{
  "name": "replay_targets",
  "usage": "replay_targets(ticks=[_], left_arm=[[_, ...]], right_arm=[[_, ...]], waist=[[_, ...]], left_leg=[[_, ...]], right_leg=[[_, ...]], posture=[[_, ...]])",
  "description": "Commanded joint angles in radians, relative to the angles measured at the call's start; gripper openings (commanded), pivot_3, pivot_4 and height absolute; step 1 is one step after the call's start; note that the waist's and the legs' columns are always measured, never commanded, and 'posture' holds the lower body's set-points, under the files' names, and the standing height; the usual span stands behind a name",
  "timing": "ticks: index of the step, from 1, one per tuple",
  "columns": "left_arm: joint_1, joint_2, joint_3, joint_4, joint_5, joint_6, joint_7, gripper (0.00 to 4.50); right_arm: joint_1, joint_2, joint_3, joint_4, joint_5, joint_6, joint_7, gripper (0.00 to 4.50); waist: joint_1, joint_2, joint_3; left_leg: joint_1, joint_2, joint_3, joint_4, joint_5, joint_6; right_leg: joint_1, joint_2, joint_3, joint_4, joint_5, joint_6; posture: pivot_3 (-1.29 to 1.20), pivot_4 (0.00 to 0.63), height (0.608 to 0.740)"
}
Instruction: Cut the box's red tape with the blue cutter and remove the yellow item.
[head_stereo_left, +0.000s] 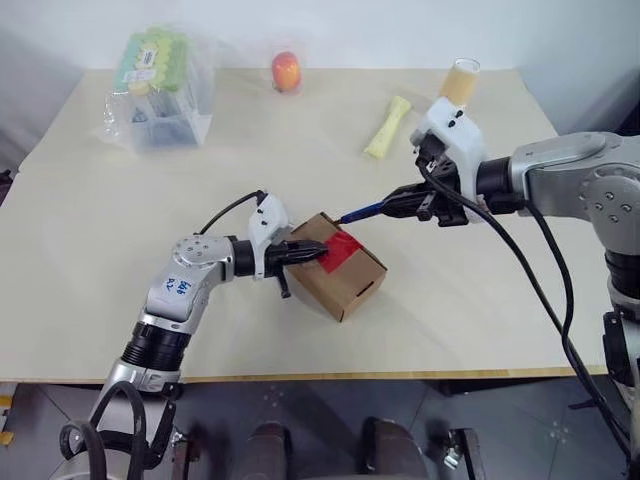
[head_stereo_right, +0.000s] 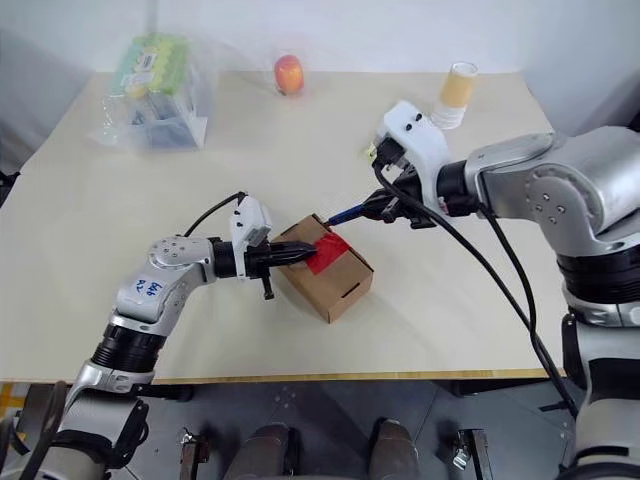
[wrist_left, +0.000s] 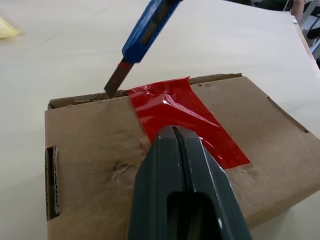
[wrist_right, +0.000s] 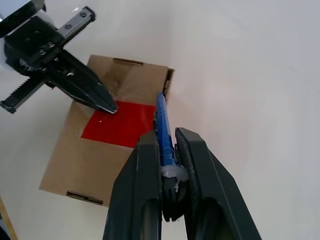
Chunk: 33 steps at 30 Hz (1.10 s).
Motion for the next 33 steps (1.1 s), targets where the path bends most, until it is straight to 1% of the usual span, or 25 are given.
replay_targets(ticks=[1, 7, 12, 24, 33], left_arm=[[0.003, 0.007, -0.006, -0.022, 0.011, 0.022, 0.008, 0.00], [0.003, 0.015, -0.004, -0.035, 0.012, 0.034, 0.006, 0.00], [0.004, 0.019, -0.003, -0.045, 0.010, 0.045, 0.004, 0.00], [0.012, 0.022, -0.001, -0.056, 0.011, 0.046, 0.004, 0.00], [0.022, 0.026, -0.002, -0.056, 0.014, 0.038, 0.005, 0.00]], right_arm=[[0.002, 0.008, -0.025, -0.017, -0.026, 0.003, 0.020, 0.15], [0.026, 0.022, -0.030, -0.025, -0.067, -0.009, 0.029, 0.15], [0.006, 0.051, -0.075, -0.010, -0.063, 0.003, 0.038, 0.15], [0.034, 0.046, -0.051, -0.006, -0.138, -0.031, 0.065, 0.15], [0.064, 0.048, -0.042, -0.025, -0.155, -0.027, 0.089, 0.15]], waist=[[0.000, 0.000, 0.000], [-0.001, 0.000, 0.000], [-0.002, 0.000, 0.000], [-0.001, 0.000, 0.000], [-0.002, 0.000, 0.000]], left_leg=[[0.000, 0.000, 0.000, 0.000, 0.000, 0.000], [0.000, 0.000, 0.000, 0.000, 0.000, 0.000], [0.001, 0.000, 0.000, 0.000, 0.000, 0.000], [0.001, 0.000, 0.000, 0.000, 0.000, 0.000], [0.001, 0.000, 0.000, 0.000, 0.000, 0.000]], right_leg=[[0.000, 0.000, 0.000, 0.000, 0.000, 0.000], [0.000, 0.000, 0.000, 0.001, 0.000, 0.000], [0.000, 0.000, 0.000, 0.001, 0.000, 0.000], [0.000, 0.000, 0.000, 0.001, 0.000, 0.000], [0.000, 0.000, 0.000, 0.002, 0.000, 0.000]], posture=[[0.00, 0.150, 0.740], [0.00, 0.150, 0.740], [0.00, 0.150, 0.740], [0.00, 0.150, 0.740], [0.00, 0.150, 0.740]])
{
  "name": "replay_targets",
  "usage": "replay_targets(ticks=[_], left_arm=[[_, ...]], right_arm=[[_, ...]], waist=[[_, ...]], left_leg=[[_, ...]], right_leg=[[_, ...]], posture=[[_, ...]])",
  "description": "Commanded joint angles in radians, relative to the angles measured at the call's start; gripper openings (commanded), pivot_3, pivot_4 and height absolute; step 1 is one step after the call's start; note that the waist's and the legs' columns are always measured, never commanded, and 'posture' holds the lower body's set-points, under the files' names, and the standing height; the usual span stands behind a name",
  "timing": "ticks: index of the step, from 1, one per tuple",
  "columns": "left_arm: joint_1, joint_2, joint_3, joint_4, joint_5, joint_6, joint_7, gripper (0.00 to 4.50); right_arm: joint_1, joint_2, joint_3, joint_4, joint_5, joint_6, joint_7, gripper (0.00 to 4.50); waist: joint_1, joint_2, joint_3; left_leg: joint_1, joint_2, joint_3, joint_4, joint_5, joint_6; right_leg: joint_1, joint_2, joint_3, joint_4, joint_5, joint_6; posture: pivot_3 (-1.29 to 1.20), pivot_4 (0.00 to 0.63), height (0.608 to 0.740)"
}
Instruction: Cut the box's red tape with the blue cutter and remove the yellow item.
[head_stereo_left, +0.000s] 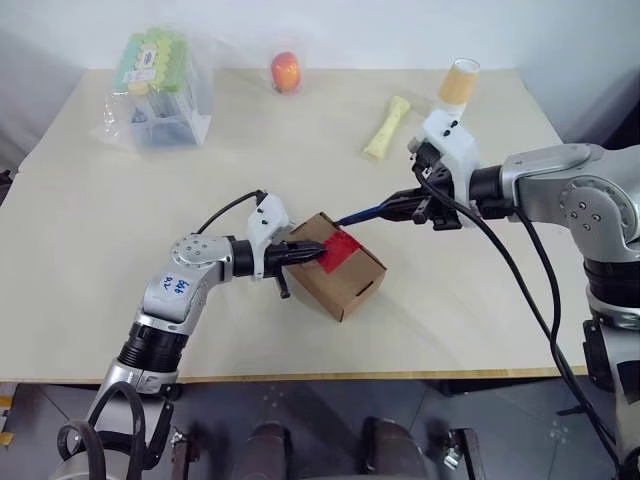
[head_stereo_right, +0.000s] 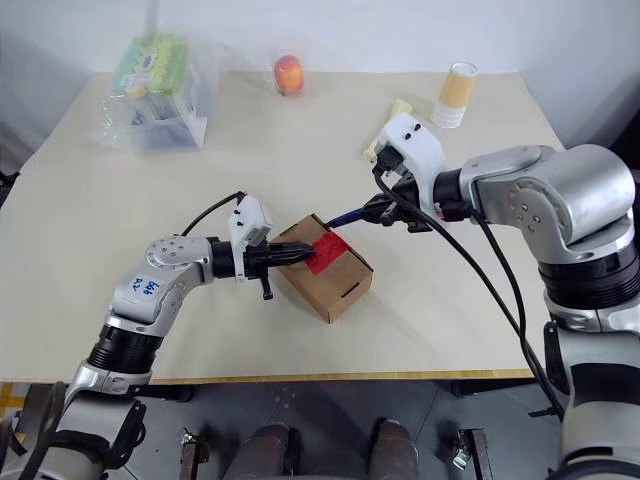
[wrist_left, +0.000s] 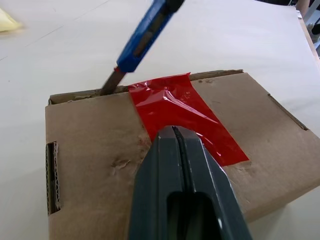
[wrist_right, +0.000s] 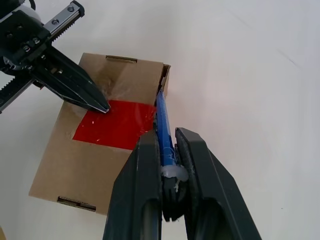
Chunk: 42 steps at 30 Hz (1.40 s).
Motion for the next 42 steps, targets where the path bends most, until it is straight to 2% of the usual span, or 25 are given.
replay_targets(ticks=[1, 8, 15, 19, 21, 24, 28, 35, 42], left_arm=[[0.019, 0.011, -0.003, -0.022, 0.010, -0.004, 0.001, 0.00], [0.021, 0.019, -0.032, -0.003, 0.051, -0.032, 0.001, 0.00], [0.014, 0.002, -0.078, 0.061, 0.107, -0.088, 0.018, 0.00], [0.013, -0.012, -0.085, 0.087, 0.115, -0.106, 0.027, 0.00], [0.017, -0.019, -0.087, 0.101, 0.122, -0.118, 0.036, 0.00], [0.020, -0.027, -0.088, 0.114, 0.131, -0.131, 0.045, 0.00], [0.024, -0.035, -0.089, 0.122, 0.136, -0.142, 0.055, 0.00], [0.032, -0.040, -0.091, 0.120, 0.135, -0.140, 0.066, 0.00], [0.036, -0.040, -0.099, 0.123, 0.140, -0.135, 0.068, 0.00]], right_arm=[[-0.001, -0.009, -0.008, -0.032, -0.012, -0.015, 0.019, 0.15], [-0.023, -0.052, 0.047, -0.032, -0.028, 0.010, 0.084, 0.15], [-0.192, -0.093, 0.236, 0.075, -0.075, 0.024, 0.248, 0.15], [-0.278, -0.062, 0.319, 0.172, -0.124, 0.018, 0.306, 0.15], [-0.364, -0.017, 0.401, 0.251, -0.157, 0.039, 0.340, 0.15], [-0.434, 0.033, 0.435, 0.324, -0.166, 0.078, 0.373, 0.15], [-0.485, 0.098, 0.407, 0.396, -0.149, 0.193, 0.365, 0.15], [-0.509, 0.139, 0.360, 0.479, -0.072, 0.266, 0.285, 0.15], [-0.540, 0.077, 0.445, 0.466, 0.101, 0.266, 0.228, 0.15]], waist=[[0.000, 0.000, 0.000], [0.000, 0.000, 0.000], [0.000, 0.002, -0.001], [0.001, 0.002, -0.001], [-0.002, 0.003, -0.002], [-0.002, 0.004, -0.003], [-0.002, 0.004, -0.003], [-0.002, 0.004, -0.003], [-0.002, 0.004, -0.003]], left_leg=[[0.000, 0.000, 0.000, 0.000, 0.000, 0.000], [0.000, 0.000, 0.000, 0.000, 0.000, 0.000], [0.002, 0.000, 0.000, 0.000, 0.000, 0.000], [0.002, 0.000, 0.000, 0.001, 0.000, 0.000], [0.002, -0.001, 0.000, 0.001, 0.000, 0.000], [0.004, 0.000, 0.001, 0.001, 0.000, 0.000], [0.005, 0.000, 0.001, 0.002, 0.000, 0.000], [0.007, 0.000, 0.001, 0.001, 0.000, 0.000], [0.010, 0.000, 0.002, 0.000, 0.000, 0.000]], right_leg=[[0.000, 0.000, 0.000, 0.000, 0.000, 0.000], [0.000, 0.000, 0.000, 0.000, 0.000, 0.000], [0.001, 0.000, 0.001, 0.001, 0.000, 0.000], [0.001, 0.000, 0.001, 0.001, 0.000, 0.000], [0.001, 0.000, 0.002, 0.002, 0.000, 0.000], [0.001, 0.000, 0.003, 0.005, 0.000, 0.000], [0.003, 0.000, 0.003, 0.005, 0.000, 0.000], [0.003, 0.000, 0.003, 0.007, 0.000, 0.000], [0.005, 0.000, 0.003, 0.007, 0.000, 0.000]], posture=[[0.00, 0.150, 0.740], [0.00, 0.150, 0.740], [0.00, 0.150, 0.740], [0.00, 0.150, 0.740], [0.00, 0.150, 0.740], [0.00, 0.150, 0.740], [0.00, 0.150, 0.740], [0.00, 0.150, 0.740], [0.00, 0.150, 0.740]])
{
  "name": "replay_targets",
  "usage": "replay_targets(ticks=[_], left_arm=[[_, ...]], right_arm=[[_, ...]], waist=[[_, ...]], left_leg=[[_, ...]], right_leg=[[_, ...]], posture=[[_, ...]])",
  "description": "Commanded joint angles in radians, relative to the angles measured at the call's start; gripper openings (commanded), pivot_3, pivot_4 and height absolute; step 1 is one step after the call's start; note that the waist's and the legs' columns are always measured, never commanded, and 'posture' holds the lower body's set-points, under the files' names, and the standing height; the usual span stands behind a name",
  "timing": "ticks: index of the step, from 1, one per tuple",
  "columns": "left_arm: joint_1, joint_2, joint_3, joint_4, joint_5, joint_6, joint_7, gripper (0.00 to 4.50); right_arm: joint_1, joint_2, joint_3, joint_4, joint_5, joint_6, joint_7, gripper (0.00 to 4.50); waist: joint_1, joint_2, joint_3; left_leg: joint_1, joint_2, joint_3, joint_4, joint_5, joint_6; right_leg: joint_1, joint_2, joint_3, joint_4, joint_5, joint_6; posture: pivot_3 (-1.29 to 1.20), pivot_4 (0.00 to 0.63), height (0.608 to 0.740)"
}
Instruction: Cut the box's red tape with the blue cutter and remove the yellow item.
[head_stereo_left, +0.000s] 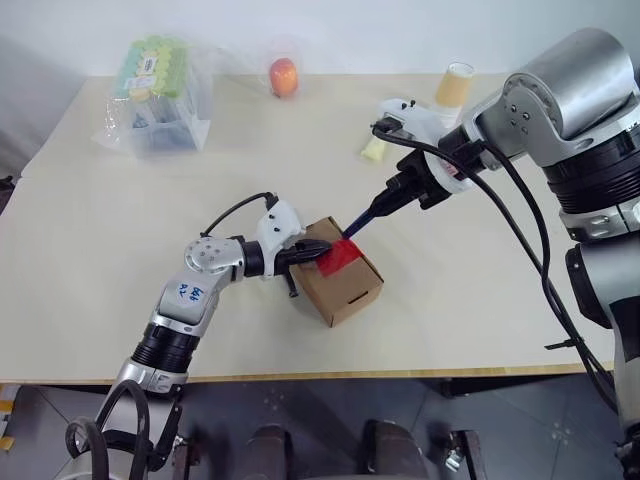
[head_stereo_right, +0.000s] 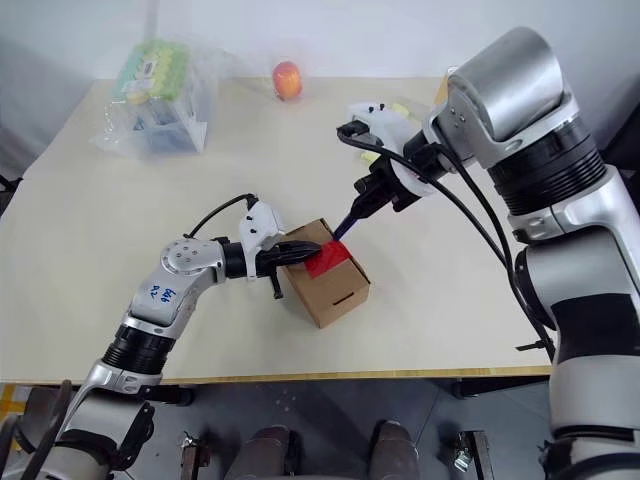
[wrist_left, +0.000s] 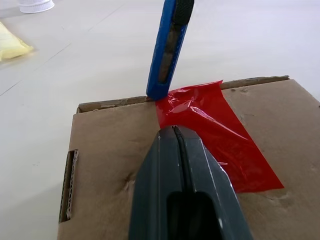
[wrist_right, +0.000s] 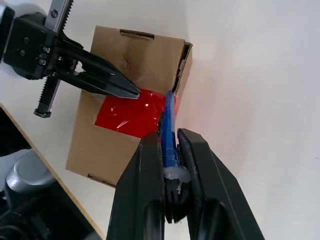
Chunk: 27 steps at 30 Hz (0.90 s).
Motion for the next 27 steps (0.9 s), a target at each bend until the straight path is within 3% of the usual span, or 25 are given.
replay_targets(ticks=[1, 11, 18, 27], left_arm=[[0.039, -0.002, -0.044, 0.046, 0.053, 0.026, 0.012, 0.00], [0.062, -0.011, -0.040, 0.035, 0.057, 0.034, 0.031, 0.00], [0.077, 0.006, -0.040, 0.012, 0.055, 0.036, 0.027, 0.00], [0.057, 0.035, -0.022, 0.018, 0.047, -0.003, -0.005, 0.00]], right_arm=[[-0.048, -0.028, 0.053, -0.043, 0.166, 0.017, 0.011, 0.15], [-0.092, -0.040, 0.148, 0.011, 0.333, 0.017, -0.093, 0.15], [-0.076, -0.005, 0.096, 0.102, 0.478, 0.017, -0.270, 0.15], [-0.005, -0.036, -0.007, 0.101, 0.630, 0.017, -0.493, 0.15]], waist=[[0.001, 0.000, 0.000], [0.001, 0.000, 0.000], [0.000, 0.000, -0.001], [-0.017, -0.001, -0.001]], left_leg=[[0.000, 0.000, 0.000, 0.000, 0.000, 0.000], [0.001, 0.000, 0.000, 0.000, 0.000, 0.000], [0.004, 0.001, 0.001, -0.001, 0.000, 0.000], [0.005, 0.003, 0.005, -0.002, 0.000, 0.000]], right_leg=[[0.000, 0.000, 0.000, 0.000, 0.000, 0.000], [0.001, 0.000, 0.000, -0.001, 0.000, 0.000], [0.002, 0.000, 0.000, 0.000, 0.000, 0.000], [0.002, 0.000, 0.000, 0.000, 0.000, -0.001]], posture=[[0.00, 0.150, 0.740], [0.00, 0.150, 0.740], [0.00, 0.150, 0.740], [0.00, 0.150, 0.740]])
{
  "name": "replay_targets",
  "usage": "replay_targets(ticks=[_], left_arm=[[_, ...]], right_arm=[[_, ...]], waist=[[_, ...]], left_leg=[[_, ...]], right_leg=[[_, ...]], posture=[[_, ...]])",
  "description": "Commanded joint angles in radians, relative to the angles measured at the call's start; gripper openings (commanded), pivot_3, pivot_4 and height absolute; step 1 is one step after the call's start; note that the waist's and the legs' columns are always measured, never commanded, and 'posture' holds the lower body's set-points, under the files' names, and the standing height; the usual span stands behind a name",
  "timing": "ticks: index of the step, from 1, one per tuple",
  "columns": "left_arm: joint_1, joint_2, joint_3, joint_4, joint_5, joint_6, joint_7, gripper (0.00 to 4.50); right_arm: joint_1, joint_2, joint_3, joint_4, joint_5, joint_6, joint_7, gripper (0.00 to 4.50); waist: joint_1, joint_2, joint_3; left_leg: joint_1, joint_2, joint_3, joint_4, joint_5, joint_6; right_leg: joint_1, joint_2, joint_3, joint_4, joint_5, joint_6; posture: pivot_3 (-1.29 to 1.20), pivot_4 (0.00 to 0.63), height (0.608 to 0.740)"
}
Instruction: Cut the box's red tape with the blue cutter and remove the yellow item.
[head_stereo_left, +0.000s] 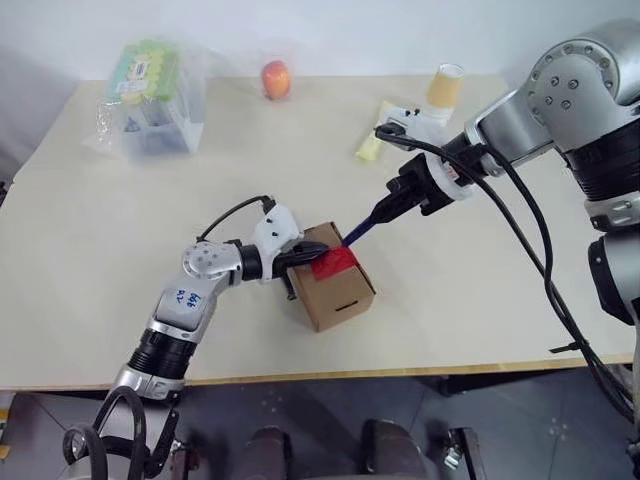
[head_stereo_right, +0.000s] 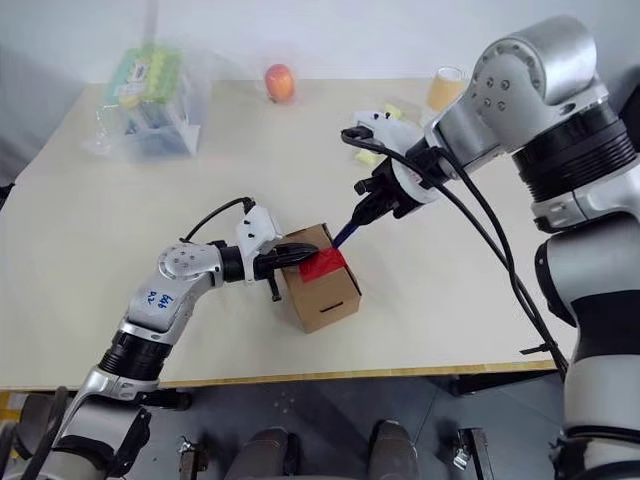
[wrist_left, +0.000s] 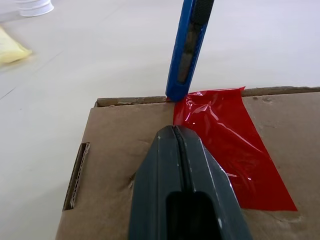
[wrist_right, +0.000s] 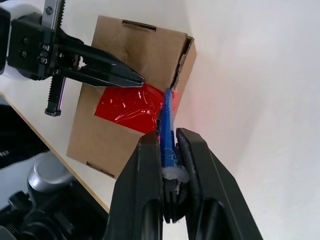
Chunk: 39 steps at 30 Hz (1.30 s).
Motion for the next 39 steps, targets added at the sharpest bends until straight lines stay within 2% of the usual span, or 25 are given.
replay_targets(ticks=[1, 6, 12, 15, 19, 22, 26, 32, 39], left_arm=[[0.019, 0.009, -0.019, 0.054, 0.038, -0.012, -0.009, 0.00], [-0.017, -0.006, 0.067, 0.057, -0.034, -0.041, -0.023, 0.00], [-0.025, 0.010, 0.165, 0.004, -0.151, -0.024, -0.083, 0.00], [-0.025, 0.062, 0.215, -0.031, -0.210, 0.016, -0.141, 0.00], [0.015, 0.180, 0.248, -0.041, -0.237, 0.068, -0.222, 0.00], [0.050, 0.210, 0.243, -0.084, -0.253, 0.099, -0.235, 0.00], [0.086, 0.202, 0.206, -0.147, -0.253, 0.119, -0.241, 0.00], [0.149, 0.224, 0.110, -0.166, -0.179, 0.080, -0.273, 0.00], [0.168, 0.165, 0.048, -0.173, -0.145, 0.058, -0.237, 0.00]], right_arm=[[0.031, -0.001, -0.042, -0.058, 0.097, 0.015, -0.050, 0.15], [0.105, -0.013, -0.213, -0.168, -0.061, 0.009, -0.059, 0.15], [0.171, -0.044, -0.296, -0.252, -0.165, 0.014, 0.011, 0.15], [0.197, -0.049, -0.327, -0.289, -0.202, 0.011, 0.052, 0.15], [0.240, -0.083, -0.332, -0.354, -0.273, -0.077, 0.132, 0.15], [0.281, -0.078, -0.345, -0.387, -0.302, -0.092, 0.162, 0.15], [0.335, -0.071, -0.332, -0.452, -0.350, -0.125, 0.200, 0.15], [0.358, -0.023, -0.331, -0.459, -0.425, -0.183, 0.238, 0.15], [0.361, 0.034, -0.337, -0.447, -0.477, -0.202, 0.267, 0.15]], waist=[[-0.004, 0.000, 0.000], [-0.005, 0.000, 0.000], [-0.006, 0.000, 0.001], [-0.007, 0.000, 0.001], [-0.008, 0.000, 0.001], [-0.009, 0.000, 0.001], [-0.006, 0.000, 0.001], [-0.012, 0.000, 0.001], [-0.007, 0.000, 0.001]], left_leg=[[0.000, 0.000, 0.000, 0.000, 0.000, 0.000], [-0.001, 0.000, 0.000, 0.000, 0.000, 0.000], [-0.007, 0.000, 0.001, 0.000, 0.000, 0.000], [-0.011, 0.000, 0.001, 0.000, 0.000, 0.000], [-0.017, 0.000, 0.001, 0.001, 0.000, 0.000], [-0.016, 0.000, 0.002, 0.000, 0.000, 0.000], [-0.017, 0.000, 0.002, 0.001, 0.000, 0.000], [-0.015, 0.000, 0.002, 0.001, 0.000, 0.000], [-0.016, 0.000, 0.003, 0.001, 0.000, 0.000]], right_leg=[[0.000, 0.000, 0.000, 0.000, 0.000, 0.000], [0.000, 0.000, 0.000, 0.000, 0.000, 0.000], [-0.007, 0.000, 0.000, 0.000, 0.000, 0.000], [-0.012, 0.000, 0.000, 0.000, 0.000, 0.000], [-0.018, 0.000, 0.000, 0.002, 0.000, 0.000], [-0.018, 0.000, 0.000, 0.001, 0.000, 0.000], [-0.018, 0.000, 0.000, 0.002, 0.000, 0.000], [-0.018, 0.000, 0.001, 0.002, 0.000, 0.000], [-0.018, 0.000, 0.001, 0.003, 0.000, 0.000]], posture=[[0.00, 0.150, 0.740], [0.00, 0.150, 0.740], [0.00, 0.150, 0.740], [0.00, 0.150, 0.740], [0.00, 0.150, 0.740], [0.00, 0.150, 0.740], [0.00, 0.150, 0.740], [0.00, 0.150, 0.740], [0.00, 0.150, 0.740]])
